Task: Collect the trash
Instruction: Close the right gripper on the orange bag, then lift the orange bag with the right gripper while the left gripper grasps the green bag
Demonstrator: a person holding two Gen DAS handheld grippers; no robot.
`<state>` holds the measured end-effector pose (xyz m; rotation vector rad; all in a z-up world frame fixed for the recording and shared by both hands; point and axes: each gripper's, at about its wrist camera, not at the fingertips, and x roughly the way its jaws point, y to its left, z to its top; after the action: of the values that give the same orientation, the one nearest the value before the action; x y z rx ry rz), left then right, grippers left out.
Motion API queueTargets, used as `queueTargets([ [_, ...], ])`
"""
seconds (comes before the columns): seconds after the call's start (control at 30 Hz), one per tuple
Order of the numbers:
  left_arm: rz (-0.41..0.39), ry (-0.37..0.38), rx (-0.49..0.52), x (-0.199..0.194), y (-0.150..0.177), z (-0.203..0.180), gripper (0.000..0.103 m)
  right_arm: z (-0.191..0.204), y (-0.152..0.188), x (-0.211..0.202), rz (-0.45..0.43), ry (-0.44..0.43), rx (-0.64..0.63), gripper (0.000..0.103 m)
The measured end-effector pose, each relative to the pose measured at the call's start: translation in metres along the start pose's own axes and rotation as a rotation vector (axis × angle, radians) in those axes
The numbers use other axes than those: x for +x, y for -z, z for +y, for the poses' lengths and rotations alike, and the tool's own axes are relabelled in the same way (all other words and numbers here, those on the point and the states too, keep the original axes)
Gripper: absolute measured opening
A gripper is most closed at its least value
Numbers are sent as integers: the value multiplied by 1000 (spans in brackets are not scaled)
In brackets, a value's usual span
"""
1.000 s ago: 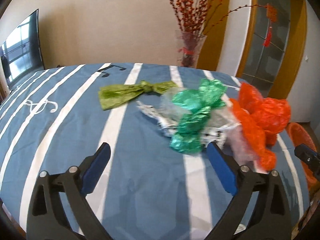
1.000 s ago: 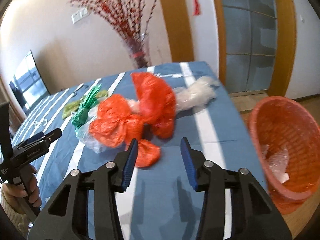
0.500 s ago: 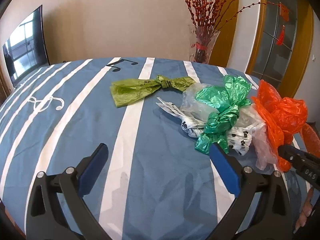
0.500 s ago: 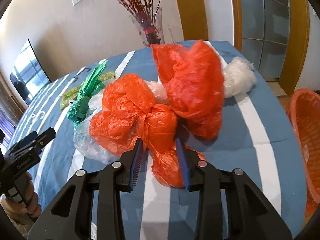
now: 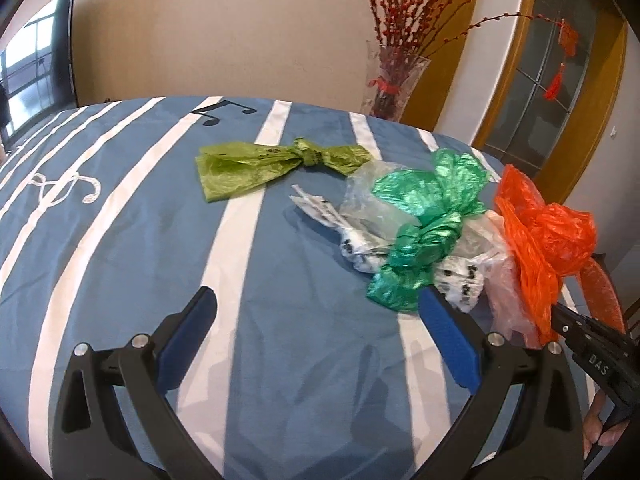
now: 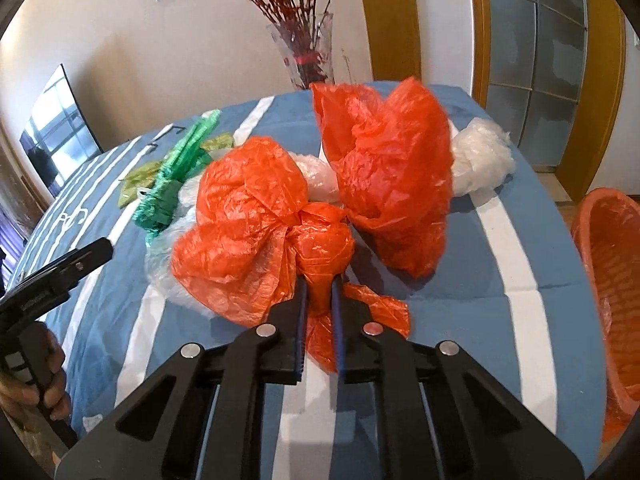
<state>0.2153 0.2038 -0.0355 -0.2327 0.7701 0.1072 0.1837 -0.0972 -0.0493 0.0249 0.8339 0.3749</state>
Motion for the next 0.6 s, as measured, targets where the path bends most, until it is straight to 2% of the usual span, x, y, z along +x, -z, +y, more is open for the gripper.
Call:
queueTargets([
  [0.2,-15,49,19,-2,-7,-16,97,-2,-1,-46,-105,12,-21,11],
  [0.3,-25,45,63,1,-12,-32,89,-9,-5,-65,-149,22,-9,11],
  [0.47,-6,55,109,15,-20,-53,68,-26,-5,-87,-183,69,10,11],
  [0.6,-7,75,117,22,-24,-63,66,-44,0,-87,-168,100,43,11],
])
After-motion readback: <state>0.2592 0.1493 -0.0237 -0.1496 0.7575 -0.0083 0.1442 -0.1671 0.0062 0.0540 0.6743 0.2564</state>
